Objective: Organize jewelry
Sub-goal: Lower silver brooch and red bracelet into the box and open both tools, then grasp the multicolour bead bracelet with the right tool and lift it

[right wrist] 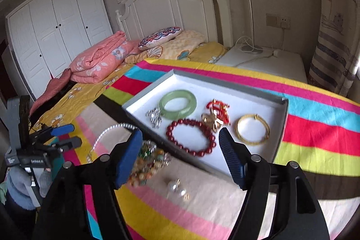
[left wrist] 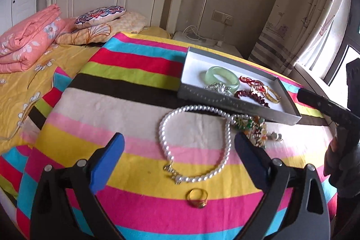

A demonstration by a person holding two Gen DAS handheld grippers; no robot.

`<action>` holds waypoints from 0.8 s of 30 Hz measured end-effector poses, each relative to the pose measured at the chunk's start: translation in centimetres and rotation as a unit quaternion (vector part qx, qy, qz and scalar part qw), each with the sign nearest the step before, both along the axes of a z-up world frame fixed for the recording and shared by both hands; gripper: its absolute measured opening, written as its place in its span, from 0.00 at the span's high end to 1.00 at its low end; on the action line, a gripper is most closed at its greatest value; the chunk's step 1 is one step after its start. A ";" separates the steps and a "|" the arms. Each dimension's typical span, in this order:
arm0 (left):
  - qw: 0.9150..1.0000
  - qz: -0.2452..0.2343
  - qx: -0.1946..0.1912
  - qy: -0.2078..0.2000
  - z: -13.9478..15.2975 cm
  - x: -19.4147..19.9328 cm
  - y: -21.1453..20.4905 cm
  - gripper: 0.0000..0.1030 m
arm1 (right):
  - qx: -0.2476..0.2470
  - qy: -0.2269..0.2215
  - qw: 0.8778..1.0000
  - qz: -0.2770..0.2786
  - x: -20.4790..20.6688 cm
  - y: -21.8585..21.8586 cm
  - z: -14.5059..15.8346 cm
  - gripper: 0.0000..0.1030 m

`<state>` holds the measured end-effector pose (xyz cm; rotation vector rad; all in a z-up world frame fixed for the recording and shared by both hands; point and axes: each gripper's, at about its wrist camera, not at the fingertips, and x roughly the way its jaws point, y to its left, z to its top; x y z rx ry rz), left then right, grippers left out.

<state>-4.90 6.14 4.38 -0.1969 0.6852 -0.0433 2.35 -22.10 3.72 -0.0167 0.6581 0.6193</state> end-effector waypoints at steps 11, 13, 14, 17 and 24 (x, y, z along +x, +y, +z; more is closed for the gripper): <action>0.998 0.004 -0.065 0.009 -2.3 -1.3 2.9 0.05 | -0.030 0.047 0.998 0.022 -1.4 3.6 -3.4 0.34; 0.997 0.006 -0.074 0.014 -2.5 -1.2 3.0 0.05 | -0.046 0.046 0.998 0.020 -1.0 4.7 -3.7 0.34; 0.997 0.004 -0.077 0.013 -2.6 -1.1 3.1 0.05 | -0.059 0.045 0.997 0.017 -0.9 5.3 -3.9 0.35; 0.997 -0.001 -0.082 0.009 -2.6 -1.2 2.9 0.05 | -0.073 0.044 0.996 0.022 -0.6 6.6 -4.1 0.43; 0.996 -0.010 -0.089 0.007 -2.7 -1.2 2.9 0.05 | -0.111 0.061 0.992 0.024 -0.1 8.4 -5.1 0.64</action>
